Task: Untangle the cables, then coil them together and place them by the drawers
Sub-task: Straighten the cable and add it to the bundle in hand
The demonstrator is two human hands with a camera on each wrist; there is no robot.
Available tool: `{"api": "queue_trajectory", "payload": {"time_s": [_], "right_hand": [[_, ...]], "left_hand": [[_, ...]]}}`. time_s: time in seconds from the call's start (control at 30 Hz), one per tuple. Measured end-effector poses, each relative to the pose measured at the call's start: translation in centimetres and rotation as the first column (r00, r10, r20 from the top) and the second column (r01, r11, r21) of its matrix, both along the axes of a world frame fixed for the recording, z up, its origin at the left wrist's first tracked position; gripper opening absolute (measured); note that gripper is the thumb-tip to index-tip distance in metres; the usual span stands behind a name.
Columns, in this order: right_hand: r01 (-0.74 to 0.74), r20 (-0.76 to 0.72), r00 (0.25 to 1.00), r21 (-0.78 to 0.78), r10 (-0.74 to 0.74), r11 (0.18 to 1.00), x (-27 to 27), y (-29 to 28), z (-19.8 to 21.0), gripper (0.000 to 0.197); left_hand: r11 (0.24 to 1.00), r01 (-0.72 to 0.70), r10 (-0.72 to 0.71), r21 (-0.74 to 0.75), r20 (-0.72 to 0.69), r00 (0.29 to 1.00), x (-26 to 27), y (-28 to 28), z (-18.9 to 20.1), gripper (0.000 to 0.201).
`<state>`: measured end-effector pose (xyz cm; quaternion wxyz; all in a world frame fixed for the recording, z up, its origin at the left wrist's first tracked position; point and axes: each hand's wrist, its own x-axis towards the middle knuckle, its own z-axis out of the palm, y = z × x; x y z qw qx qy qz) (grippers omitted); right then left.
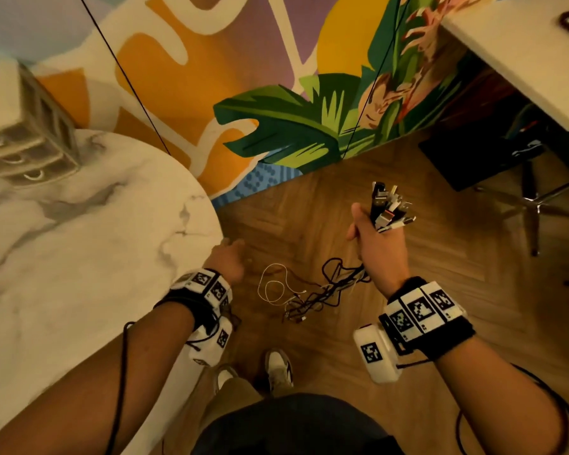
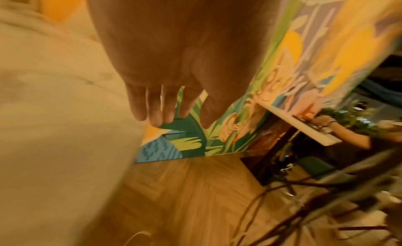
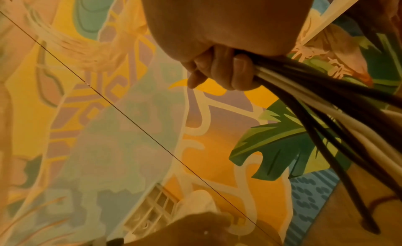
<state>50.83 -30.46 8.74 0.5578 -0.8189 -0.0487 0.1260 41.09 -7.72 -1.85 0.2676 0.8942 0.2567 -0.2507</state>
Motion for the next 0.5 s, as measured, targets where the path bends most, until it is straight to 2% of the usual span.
{"api": "queue_trajectory", "payload": {"time_s": [0.03,0.1,0.17,0.2,0.3,0.37,0.4,0.47,0.5], "right_hand": [[-0.007,0.006,1.0,0.005,0.007,1.0,0.0,0.2,0.3,0.045],[-0.009,0.006,1.0,0.027,0.009,1.0,0.0,0.6,0.7,0.043],[-0.01,-0.023,1.0,0.068,0.011,0.998,0.2,1.1,1.1,0.043],[-0.014,-0.034,0.999,0.09,0.017,0.996,0.2,1.3,1.4,0.042],[-0.08,0.031,0.997,0.11,0.077,0.991,0.3,2.0,3.4,0.036],[-0.161,0.118,0.981,0.078,0.151,0.984,0.7,2.5,4.7,0.02],[-0.17,0.153,0.975,0.058,0.16,0.984,1.0,2.8,5.2,0.022],[-0.145,0.239,0.961,0.004,0.14,0.989,1.6,3.2,6.2,0.039],[-0.139,0.285,0.949,-0.001,0.133,0.99,1.8,3.3,6.9,0.038]], "left_hand": [[0.999,0.022,-0.019,-0.035,0.084,0.996,0.4,-0.8,0.7,0.044],[0.964,0.087,-0.009,-0.252,0.294,0.956,1.8,-3.1,3.8,0.043],[0.879,0.143,0.046,-0.454,0.379,0.924,3.3,-5.5,7.3,0.044],[0.851,0.169,0.047,-0.498,0.391,0.919,4.0,-6.6,9.0,0.045],[0.783,0.287,0.002,-0.552,0.464,0.886,5.5,-8.4,12.3,0.052],[0.724,0.377,0.026,-0.578,0.569,0.822,6.0,-8.7,13.8,0.055],[0.709,0.399,0.04,-0.581,0.599,0.8,6.4,-8.8,14.3,0.048],[0.705,0.395,0.08,-0.589,0.619,0.781,7.0,-9.4,15.2,0.031],[0.683,0.382,0.123,-0.622,0.614,0.779,7.3,-9.9,15.8,0.027]]}}
